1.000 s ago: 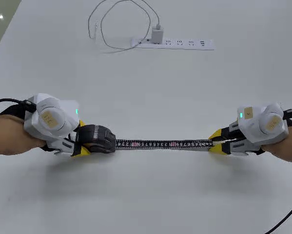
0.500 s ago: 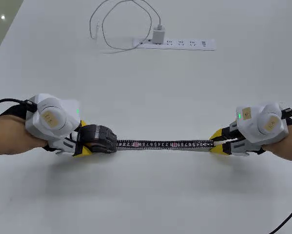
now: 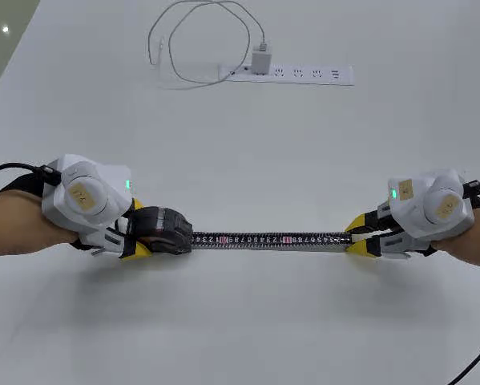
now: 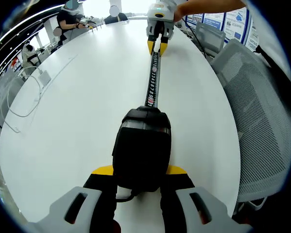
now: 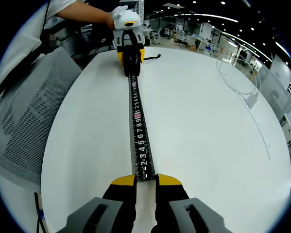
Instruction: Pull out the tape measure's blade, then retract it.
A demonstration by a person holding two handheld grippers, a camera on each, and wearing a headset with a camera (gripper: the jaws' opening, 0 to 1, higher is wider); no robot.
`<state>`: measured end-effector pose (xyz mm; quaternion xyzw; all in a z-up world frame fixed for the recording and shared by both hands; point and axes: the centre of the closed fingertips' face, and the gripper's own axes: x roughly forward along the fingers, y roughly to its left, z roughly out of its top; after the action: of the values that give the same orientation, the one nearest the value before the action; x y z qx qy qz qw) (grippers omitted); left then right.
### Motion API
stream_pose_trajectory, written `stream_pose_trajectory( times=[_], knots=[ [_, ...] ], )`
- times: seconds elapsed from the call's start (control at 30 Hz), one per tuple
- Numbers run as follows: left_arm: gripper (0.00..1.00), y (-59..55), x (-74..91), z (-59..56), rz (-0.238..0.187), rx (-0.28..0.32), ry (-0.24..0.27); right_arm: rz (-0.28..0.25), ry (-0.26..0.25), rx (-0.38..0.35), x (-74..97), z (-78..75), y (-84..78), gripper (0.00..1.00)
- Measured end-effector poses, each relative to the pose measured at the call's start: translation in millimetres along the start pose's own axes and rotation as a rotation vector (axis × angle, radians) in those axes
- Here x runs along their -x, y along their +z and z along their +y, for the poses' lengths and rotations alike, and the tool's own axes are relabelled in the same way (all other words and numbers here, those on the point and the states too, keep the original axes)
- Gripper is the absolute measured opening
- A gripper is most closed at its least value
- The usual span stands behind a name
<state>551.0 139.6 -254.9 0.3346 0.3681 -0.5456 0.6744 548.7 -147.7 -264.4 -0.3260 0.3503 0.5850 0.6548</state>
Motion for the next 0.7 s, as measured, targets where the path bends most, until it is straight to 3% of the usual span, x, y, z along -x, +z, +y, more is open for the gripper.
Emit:
stream_pose_trajectory(
  times=[0.13,0.2,0.3,0.7],
  knots=[
    [0.31,0.0,-0.2,1.5,0.0,-0.021,0.012,-0.025,0.005,-0.044,-0.3,2.5,3.1,0.16],
    [0.38,1.1,0.0,0.8,-0.005,-0.004,0.006,-0.028,0.001,-0.041,-0.3,1.9,4.5,0.19],
    [0.34,1.6,0.4,-1.3,-0.004,-0.025,0.001,-0.027,0.0,-0.04,-1.8,2.0,5.8,0.19],
    [0.38,2.6,3.4,-0.5,-0.019,-0.007,0.004,-0.045,-0.01,-0.068,0.6,3.4,7.2,0.21]
  ],
)
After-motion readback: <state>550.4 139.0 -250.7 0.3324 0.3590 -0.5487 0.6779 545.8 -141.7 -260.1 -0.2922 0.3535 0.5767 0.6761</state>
